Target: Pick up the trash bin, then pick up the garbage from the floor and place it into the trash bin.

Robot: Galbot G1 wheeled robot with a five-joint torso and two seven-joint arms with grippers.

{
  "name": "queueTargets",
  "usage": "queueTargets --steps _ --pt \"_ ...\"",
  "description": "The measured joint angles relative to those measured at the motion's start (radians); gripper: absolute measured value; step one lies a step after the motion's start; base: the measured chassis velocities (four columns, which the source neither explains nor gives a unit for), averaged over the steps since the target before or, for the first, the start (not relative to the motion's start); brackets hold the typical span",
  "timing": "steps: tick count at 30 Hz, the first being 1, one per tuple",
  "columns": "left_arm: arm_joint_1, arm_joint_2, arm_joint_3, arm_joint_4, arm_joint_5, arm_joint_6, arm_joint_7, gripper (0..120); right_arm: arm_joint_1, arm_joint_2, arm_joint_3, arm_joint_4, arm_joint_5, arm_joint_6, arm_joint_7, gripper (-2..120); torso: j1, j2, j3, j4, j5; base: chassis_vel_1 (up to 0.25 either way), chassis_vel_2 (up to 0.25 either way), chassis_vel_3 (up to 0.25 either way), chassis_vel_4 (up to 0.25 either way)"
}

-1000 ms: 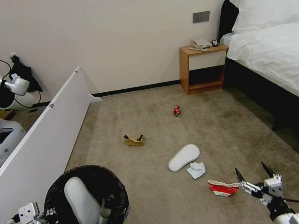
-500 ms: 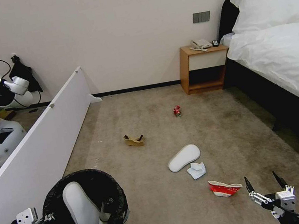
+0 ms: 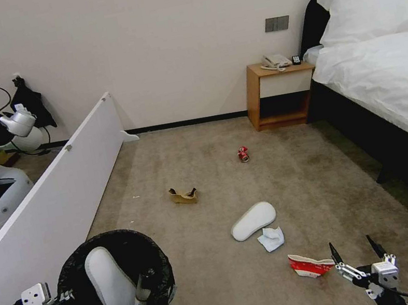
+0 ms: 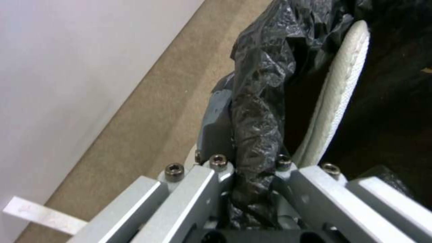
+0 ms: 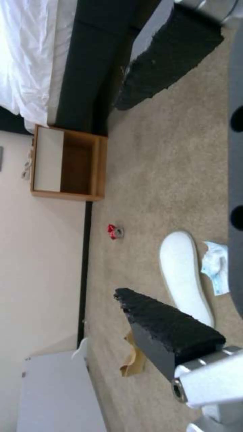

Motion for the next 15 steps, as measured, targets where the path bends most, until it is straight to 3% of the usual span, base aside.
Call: queueTargets --steps 15 --pt "0.000 0.000 -0.005 -0.004 -0.012 0.000 -0.004 2 0.011 -0.013 -0.010 -0.025 0.002 0.039 -0.001 100 0.000 0.000 0.000 0.0003 0.0000 -0.022 0.024 0.024 -0.022"
